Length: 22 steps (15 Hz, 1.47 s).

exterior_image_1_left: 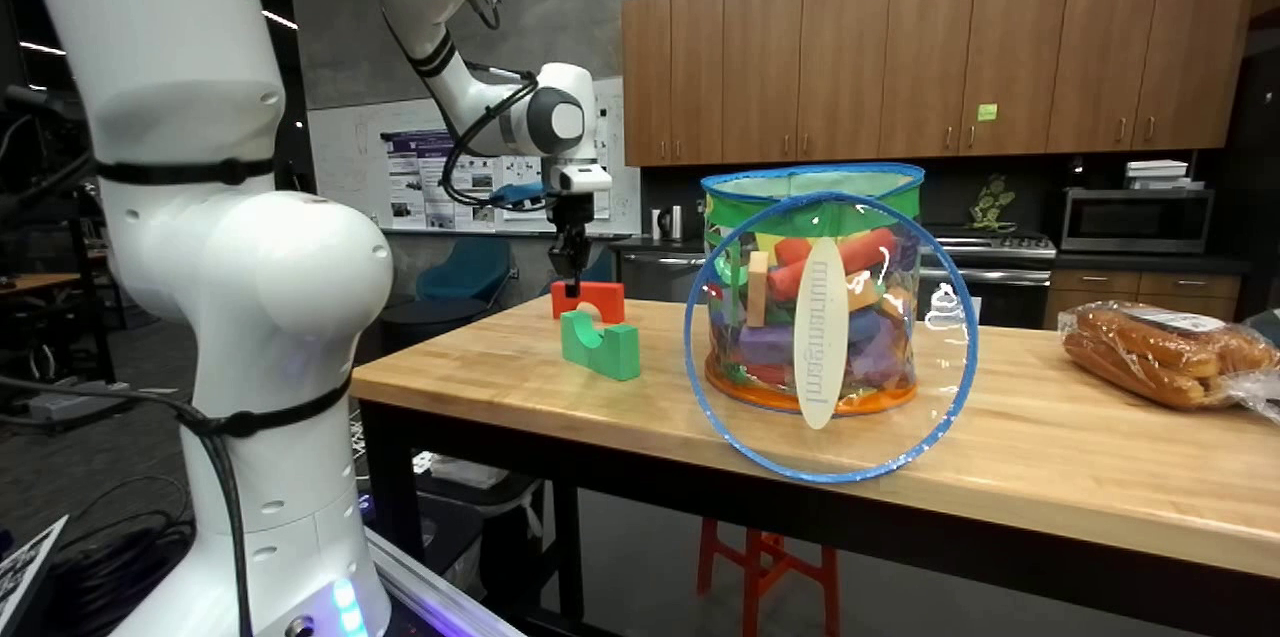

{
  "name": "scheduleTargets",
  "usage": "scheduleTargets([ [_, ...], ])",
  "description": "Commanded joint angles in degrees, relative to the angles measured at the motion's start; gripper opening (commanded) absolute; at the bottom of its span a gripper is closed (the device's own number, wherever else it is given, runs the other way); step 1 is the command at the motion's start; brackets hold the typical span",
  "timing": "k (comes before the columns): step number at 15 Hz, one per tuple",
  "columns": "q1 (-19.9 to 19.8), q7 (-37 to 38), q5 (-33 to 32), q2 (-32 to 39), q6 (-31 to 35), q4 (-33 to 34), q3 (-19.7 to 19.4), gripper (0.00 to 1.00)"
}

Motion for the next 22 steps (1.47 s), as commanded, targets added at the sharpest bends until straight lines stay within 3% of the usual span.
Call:
scheduleTargets([
  [1,-1.0,-1.0,0.5,-2.0,1.5,-2.4,0.8,0.00],
  [12,-1.5,-2.0,2.4,-2.9,2.5,-6.6,0.7,0.00],
  [22,-0.4,-3.1,8.6,-9.6,2.4,-14.8,2.7,0.00],
])
